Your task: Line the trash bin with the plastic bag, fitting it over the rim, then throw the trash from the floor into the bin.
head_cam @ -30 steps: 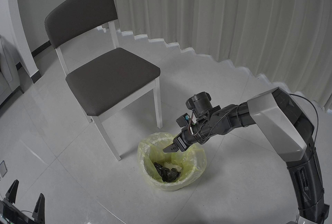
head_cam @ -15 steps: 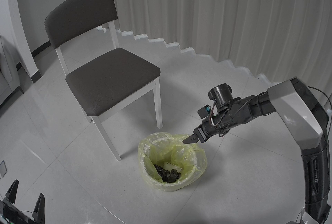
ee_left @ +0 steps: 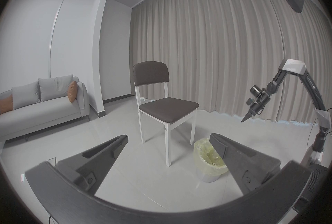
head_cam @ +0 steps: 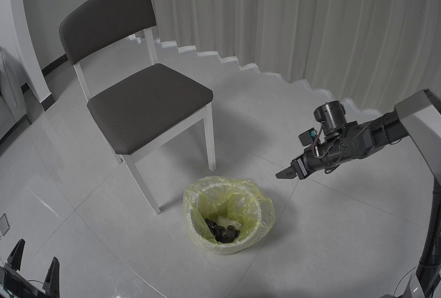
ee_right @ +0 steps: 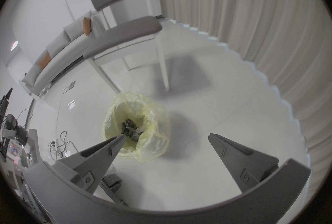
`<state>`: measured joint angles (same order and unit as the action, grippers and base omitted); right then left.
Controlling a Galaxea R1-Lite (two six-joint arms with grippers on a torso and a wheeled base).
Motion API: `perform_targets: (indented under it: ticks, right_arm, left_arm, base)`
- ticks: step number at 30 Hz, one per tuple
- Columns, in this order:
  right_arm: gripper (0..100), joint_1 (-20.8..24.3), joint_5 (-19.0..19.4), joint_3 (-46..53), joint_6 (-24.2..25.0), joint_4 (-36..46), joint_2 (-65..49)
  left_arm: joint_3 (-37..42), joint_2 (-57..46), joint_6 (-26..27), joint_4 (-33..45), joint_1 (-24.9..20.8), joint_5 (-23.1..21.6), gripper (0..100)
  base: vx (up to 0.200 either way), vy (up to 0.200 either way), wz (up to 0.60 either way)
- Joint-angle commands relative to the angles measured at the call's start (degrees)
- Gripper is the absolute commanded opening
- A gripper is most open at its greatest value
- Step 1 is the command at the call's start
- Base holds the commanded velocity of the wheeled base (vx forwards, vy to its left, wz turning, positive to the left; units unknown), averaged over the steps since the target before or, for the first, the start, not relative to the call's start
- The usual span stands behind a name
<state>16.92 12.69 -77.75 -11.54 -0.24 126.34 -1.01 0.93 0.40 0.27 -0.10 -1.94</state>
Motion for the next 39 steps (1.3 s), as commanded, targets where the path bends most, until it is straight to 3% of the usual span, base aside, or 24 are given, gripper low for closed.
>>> perform_targets:
  ticks: [1,4,9,11,17,20,23,31,34,39]
  right_arm:
    - [100,-3.6,-3.8,10.5,0.9,-5.1,-14.4]
    - [100,-5.4,-5.0,15.0,1.1,-5.7,-21.1]
    - [100,-7.3,-12.3,21.3,2.7,-7.1,-30.6]
    - [100,-8.4,-13.0,24.2,4.1,-8.1,-35.7]
    - [100,-13.2,-13.7,31.4,4.9,-8.5,-48.3]
    - [100,-16.8,-12.2,34.0,4.6,-8.7,-59.4]
    - [100,-17.4,-9.1,36.0,5.5,-8.3,-66.7]
    - [100,-17.5,-9.1,51.5,5.7,-7.4,-91.1]
    - [100,-17.6,-8.8,54.7,5.6,-3.5,-102.0]
    - [100,-17.5,-8.4,50.0,5.7,14.4,-114.9]
  left_arm:
    - [0.8,-0.8,0.0,0.0,0.0,-0.1,100]
    - [0.8,-0.8,0.0,0.0,0.0,-0.1,100]
    - [0.8,-0.8,0.0,0.0,0.0,-0.1,100]
    - [0.8,-0.8,0.0,0.0,0.0,-0.1,100]
    - [0.8,-0.8,0.0,0.0,0.0,-0.1,100]
    - [0.8,-0.8,-0.1,0.0,0.0,0.4,100]
    - [0.8,-0.8,-0.1,0.0,0.0,0.4,100]
    - [0.8,-0.8,-0.1,0.0,0.0,0.4,100]
    - [0.8,-0.8,-0.1,0.0,0.0,0.4,100]
    - [0.8,-0.8,-0.1,0.0,0.0,0.4,100]
  base:
    - [0.0,0.0,0.0]
    - [0.0,0.0,0.0]
    - [0.0,0.0,0.0]
    - [0.0,0.0,0.0]
    - [0.0,0.0,0.0]
    - [0.0,0.0,0.0]
    - [0.0,0.0,0.0]
    - [0.0,0.0,0.0]
    - [0.0,0.0,0.0]
    - [0.0,0.0,0.0]
